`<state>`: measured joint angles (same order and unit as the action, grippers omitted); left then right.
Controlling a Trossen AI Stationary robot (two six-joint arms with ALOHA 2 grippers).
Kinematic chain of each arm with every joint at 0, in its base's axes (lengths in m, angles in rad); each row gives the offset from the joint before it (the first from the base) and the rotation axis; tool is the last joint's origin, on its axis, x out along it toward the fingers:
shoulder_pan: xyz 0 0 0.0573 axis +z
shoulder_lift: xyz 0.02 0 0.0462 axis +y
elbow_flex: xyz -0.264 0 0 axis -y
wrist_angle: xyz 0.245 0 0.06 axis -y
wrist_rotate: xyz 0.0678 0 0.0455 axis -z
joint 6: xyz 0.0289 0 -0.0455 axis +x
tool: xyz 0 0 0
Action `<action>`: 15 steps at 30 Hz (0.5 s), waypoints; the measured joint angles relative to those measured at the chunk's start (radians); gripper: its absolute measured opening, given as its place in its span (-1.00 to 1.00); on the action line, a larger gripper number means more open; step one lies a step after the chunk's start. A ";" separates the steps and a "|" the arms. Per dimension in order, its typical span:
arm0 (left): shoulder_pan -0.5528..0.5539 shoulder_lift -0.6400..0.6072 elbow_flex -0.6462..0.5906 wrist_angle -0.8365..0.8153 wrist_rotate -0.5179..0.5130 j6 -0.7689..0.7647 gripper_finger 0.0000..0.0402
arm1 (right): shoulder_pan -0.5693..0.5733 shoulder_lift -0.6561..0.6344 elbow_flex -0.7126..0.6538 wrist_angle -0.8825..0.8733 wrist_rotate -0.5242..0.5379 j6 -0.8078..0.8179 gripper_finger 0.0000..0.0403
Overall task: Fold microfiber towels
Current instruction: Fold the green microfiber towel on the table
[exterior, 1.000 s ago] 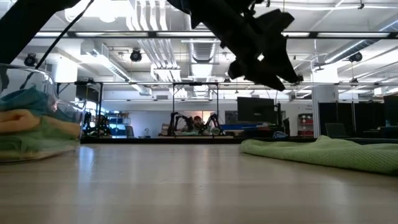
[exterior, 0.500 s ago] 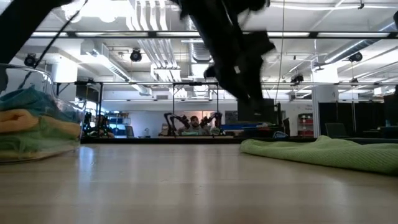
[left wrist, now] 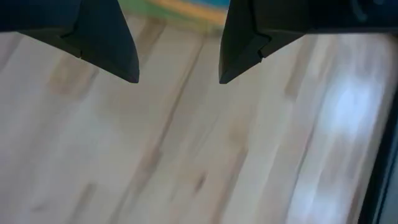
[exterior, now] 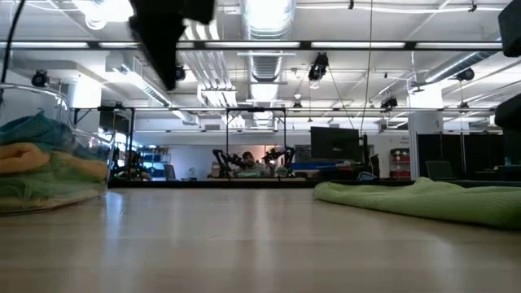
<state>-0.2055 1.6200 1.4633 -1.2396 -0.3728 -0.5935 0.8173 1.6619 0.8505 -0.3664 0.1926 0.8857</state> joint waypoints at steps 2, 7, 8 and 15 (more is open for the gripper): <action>-0.001 -0.102 -0.115 0.000 0.008 -0.116 0.02 | 0.000 0.000 0.000 0.003 0.010 -0.008 -0.96; 0.031 -0.323 -0.379 -0.003 0.027 -0.400 0.02 | -0.001 -0.001 0.000 0.003 0.011 -0.023 -0.96; 0.045 -0.358 -0.426 -0.001 0.033 -0.465 0.02 | -0.003 -0.001 0.000 0.003 0.011 -0.024 -0.96; 0.153 -0.472 -0.620 0.010 0.052 -0.630 0.02 | -0.015 -0.002 0.000 0.003 0.011 -0.026 -0.96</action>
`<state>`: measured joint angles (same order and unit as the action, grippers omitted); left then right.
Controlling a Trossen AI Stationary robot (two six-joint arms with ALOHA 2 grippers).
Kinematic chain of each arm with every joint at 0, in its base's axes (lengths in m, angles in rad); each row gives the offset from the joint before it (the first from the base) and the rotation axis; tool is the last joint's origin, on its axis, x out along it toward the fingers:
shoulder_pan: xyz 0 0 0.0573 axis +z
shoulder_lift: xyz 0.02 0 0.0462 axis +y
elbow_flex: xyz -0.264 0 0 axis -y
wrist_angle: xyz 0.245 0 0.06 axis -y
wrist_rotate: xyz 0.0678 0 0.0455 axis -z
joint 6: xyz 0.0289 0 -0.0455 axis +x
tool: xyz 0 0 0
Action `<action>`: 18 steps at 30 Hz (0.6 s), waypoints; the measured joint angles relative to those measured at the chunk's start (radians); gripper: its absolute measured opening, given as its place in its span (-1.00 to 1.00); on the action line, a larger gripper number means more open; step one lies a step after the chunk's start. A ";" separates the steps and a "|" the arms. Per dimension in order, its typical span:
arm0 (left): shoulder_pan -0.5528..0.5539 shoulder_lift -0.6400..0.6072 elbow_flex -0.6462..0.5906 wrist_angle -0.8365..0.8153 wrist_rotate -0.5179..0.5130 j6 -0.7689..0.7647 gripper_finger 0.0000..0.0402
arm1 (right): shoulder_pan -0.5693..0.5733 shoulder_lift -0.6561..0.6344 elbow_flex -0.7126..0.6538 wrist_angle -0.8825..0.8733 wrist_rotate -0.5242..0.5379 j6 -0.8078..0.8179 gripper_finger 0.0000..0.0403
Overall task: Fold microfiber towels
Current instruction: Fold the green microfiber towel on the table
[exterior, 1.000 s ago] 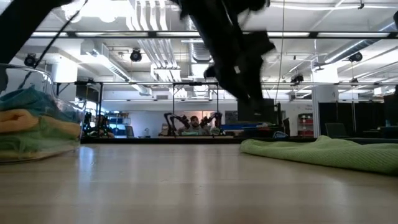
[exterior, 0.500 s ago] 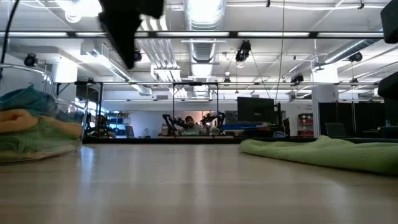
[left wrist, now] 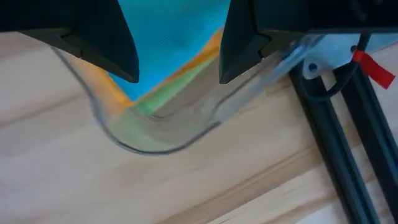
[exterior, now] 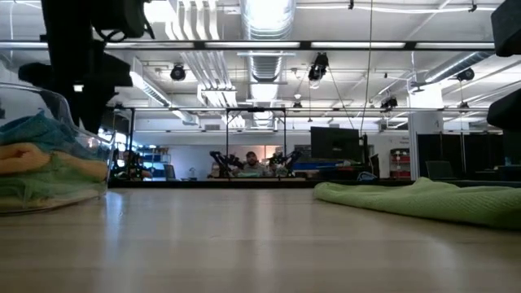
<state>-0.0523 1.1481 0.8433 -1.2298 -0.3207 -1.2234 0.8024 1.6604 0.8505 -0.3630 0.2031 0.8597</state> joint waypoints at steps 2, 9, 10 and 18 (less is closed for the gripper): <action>0.018 0.001 -0.023 0.020 -0.003 0.009 0.02 | 0.000 0.000 0.000 0.000 0.000 0.001 -0.96; 0.054 0.079 -0.054 0.176 -0.007 0.126 0.02 | -0.005 -0.002 0.000 0.001 0.000 0.003 -0.96; 0.058 0.097 -0.051 0.204 -0.008 0.146 0.02 | -0.005 -0.002 0.000 0.001 0.000 0.003 -0.96; 0.090 0.237 0.005 0.454 -0.001 0.333 0.02 | -0.005 -0.002 0.000 0.001 -0.003 0.012 -0.96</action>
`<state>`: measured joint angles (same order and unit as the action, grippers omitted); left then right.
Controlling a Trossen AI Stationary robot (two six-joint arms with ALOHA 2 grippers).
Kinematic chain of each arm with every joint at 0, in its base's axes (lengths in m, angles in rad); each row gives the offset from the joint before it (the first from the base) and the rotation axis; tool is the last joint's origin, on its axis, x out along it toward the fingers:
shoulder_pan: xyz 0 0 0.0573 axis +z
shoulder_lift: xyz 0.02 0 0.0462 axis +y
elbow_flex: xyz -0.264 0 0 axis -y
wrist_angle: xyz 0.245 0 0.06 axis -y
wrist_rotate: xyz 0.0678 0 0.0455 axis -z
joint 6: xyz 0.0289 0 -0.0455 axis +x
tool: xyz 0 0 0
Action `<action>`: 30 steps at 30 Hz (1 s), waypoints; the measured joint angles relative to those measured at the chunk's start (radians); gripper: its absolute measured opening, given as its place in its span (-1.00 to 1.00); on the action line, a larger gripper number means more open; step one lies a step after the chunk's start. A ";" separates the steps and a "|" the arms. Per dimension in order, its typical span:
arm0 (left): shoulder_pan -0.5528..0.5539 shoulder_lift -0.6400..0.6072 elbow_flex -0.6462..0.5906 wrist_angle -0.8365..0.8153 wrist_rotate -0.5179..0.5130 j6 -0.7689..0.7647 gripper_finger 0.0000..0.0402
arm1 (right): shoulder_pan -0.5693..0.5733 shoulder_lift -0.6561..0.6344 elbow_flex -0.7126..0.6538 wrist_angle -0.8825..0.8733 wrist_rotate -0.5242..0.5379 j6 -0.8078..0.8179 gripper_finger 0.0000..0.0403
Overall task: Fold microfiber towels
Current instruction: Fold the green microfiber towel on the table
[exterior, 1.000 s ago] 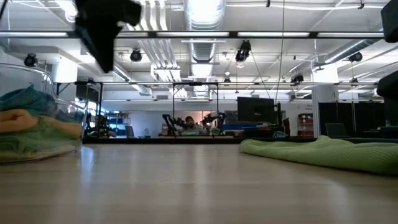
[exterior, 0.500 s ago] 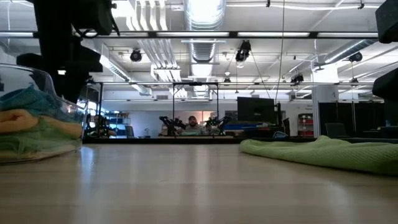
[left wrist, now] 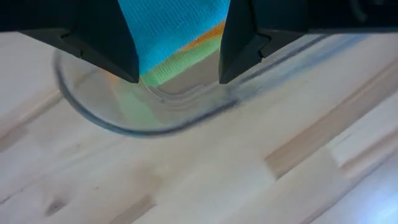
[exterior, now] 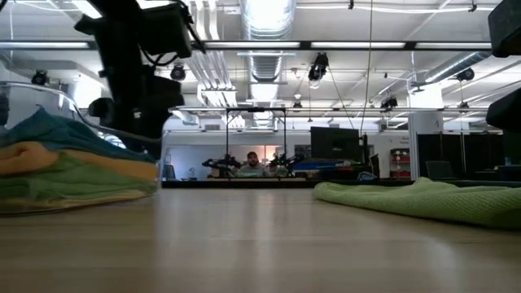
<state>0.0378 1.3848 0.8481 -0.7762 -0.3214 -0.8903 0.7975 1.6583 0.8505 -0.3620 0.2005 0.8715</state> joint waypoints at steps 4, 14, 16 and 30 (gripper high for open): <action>0.027 0.063 0.045 0.009 0.001 0.062 0.02 | 0.000 0.000 0.000 0.000 -0.002 0.004 -0.96; 0.025 0.035 0.252 -0.299 0.000 0.129 0.02 | 0.000 -0.003 0.000 0.000 -0.020 0.010 -0.96; -0.002 0.012 0.299 -0.324 -0.005 0.118 0.02 | 0.000 -0.005 0.000 -0.002 -0.020 0.010 -0.96; -0.076 0.293 0.336 0.688 0.025 0.546 0.02 | 0.033 -0.103 0.000 -0.191 -0.078 0.139 -0.96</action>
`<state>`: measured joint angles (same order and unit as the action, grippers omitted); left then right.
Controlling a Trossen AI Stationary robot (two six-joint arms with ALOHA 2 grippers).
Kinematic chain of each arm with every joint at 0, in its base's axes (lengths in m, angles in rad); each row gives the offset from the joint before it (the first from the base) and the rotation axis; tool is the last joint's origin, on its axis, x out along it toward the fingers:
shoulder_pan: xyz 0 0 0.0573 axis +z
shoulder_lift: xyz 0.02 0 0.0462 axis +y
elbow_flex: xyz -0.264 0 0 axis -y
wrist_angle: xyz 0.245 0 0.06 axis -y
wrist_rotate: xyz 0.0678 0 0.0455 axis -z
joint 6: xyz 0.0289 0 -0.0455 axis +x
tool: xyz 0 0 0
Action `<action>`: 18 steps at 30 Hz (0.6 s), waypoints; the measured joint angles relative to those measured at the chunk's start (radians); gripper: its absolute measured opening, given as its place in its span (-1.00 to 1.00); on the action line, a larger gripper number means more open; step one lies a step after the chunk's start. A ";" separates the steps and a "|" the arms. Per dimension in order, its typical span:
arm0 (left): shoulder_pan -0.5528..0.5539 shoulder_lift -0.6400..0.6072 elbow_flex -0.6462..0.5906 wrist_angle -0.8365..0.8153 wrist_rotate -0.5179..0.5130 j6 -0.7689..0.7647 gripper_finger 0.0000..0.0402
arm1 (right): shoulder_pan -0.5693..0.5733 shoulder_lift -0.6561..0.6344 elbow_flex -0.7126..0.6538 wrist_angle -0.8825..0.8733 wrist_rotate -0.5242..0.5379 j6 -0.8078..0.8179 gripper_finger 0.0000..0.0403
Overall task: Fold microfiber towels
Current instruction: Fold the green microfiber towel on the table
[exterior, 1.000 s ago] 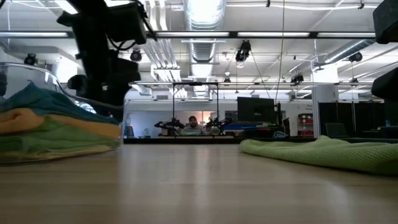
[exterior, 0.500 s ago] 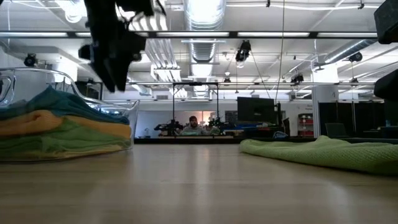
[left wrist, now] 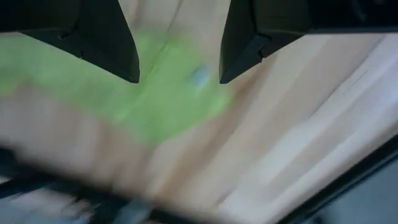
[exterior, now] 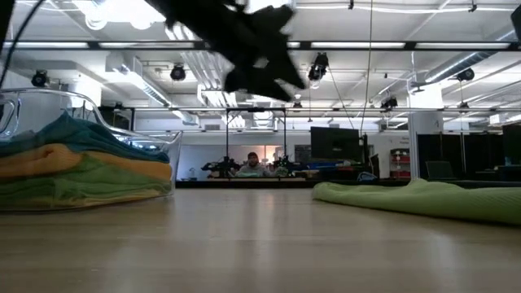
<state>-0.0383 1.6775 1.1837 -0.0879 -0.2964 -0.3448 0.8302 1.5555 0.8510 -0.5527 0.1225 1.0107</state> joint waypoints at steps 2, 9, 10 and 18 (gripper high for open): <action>0.000 0.108 0.050 0.148 0.081 0.078 0.02 | -0.001 -0.003 0.000 -0.018 0.001 0.003 -0.96; 0.011 0.450 0.402 -0.009 0.128 0.195 0.02 | -0.001 -0.004 0.000 -0.012 -0.014 0.037 -0.96; 0.015 0.485 0.447 -0.035 0.139 0.195 0.02 | -0.001 -0.004 0.000 -0.012 -0.016 0.038 -0.96; 0.049 0.641 0.619 -0.089 0.332 0.197 0.02 | -0.001 -0.004 0.000 -0.012 -0.017 0.064 -0.96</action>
<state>0.0109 2.3184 1.8027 -0.1772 0.0359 -0.1481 0.8291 1.5520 0.8513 -0.5646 0.1054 1.0744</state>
